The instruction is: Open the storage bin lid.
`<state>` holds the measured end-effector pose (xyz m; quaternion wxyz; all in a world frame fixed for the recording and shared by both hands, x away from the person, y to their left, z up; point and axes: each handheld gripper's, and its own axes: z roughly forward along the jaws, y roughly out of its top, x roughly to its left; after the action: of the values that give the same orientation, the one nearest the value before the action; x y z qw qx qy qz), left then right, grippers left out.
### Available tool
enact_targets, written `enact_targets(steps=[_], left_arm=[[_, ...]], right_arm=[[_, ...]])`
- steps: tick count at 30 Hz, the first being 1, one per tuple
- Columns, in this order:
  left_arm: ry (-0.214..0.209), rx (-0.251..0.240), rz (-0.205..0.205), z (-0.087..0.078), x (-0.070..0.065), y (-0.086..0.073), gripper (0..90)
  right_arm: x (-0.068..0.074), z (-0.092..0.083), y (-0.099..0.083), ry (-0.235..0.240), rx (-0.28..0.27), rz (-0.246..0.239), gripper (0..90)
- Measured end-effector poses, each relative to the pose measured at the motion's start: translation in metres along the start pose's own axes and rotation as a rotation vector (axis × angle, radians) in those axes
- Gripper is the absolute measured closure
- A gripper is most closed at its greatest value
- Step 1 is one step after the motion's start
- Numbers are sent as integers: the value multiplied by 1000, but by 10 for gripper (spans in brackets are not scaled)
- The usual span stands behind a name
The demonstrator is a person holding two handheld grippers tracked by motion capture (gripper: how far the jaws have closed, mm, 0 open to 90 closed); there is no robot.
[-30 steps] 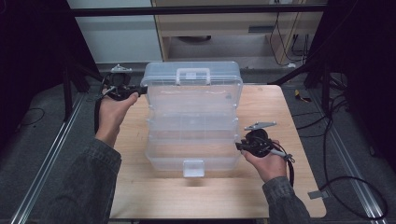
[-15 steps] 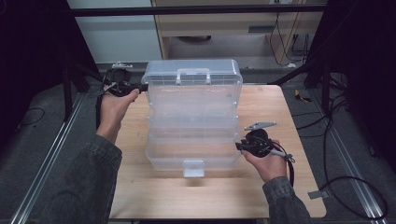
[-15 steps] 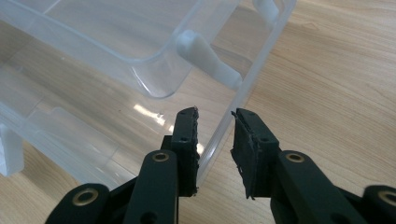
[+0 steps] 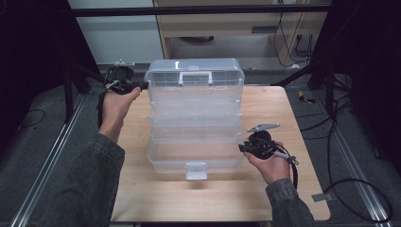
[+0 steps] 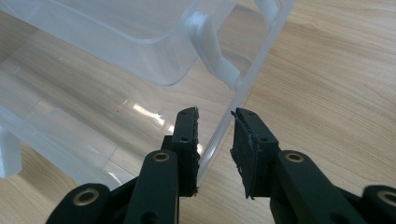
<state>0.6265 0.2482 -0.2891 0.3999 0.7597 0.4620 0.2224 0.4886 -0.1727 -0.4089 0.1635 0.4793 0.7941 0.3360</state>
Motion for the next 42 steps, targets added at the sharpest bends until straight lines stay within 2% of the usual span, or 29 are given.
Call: enact_targets(steps=[13, 22, 24, 26, 28, 34, 35, 38, 41, 42], left_arm=[[0, 14, -11, 6, 5, 5, 849], [-3, 14, -38, 11, 8, 7, 847], [-3, 9, -31, 12, 8, 6, 842], [38, -22, -27, 9, 8, 4, 802], [37, -34, -32, 5, 9, 0, 744], [66, -71, -30, -13, 12, -29, 598], [74, -79, -30, -16, 13, -36, 573], [65, -79, -34, -22, 16, -59, 505], [72, -73, -22, -26, 16, -85, 433], [78, -69, -18, -26, 16, -94, 411]], right_arm=[[0, 0, 0, 3, 1, 4, 704], [-2, 0, 0, 8, 1, 6, 705], [-2, 0, 0, 7, 2, 5, 706], [-3, 0, 0, 6, 5, 6, 708], [-3, 0, 0, 6, 5, 6, 709], [-4, 0, 0, 7, 20, 11, 709], [-4, 0, 0, 0, 9, 8, 703], [-4, -1, 0, -2, 14, 9, 710], [-5, -3, -2, 6, 2, 28, 716], [-5, -3, -2, 3, -4, 21, 719]])
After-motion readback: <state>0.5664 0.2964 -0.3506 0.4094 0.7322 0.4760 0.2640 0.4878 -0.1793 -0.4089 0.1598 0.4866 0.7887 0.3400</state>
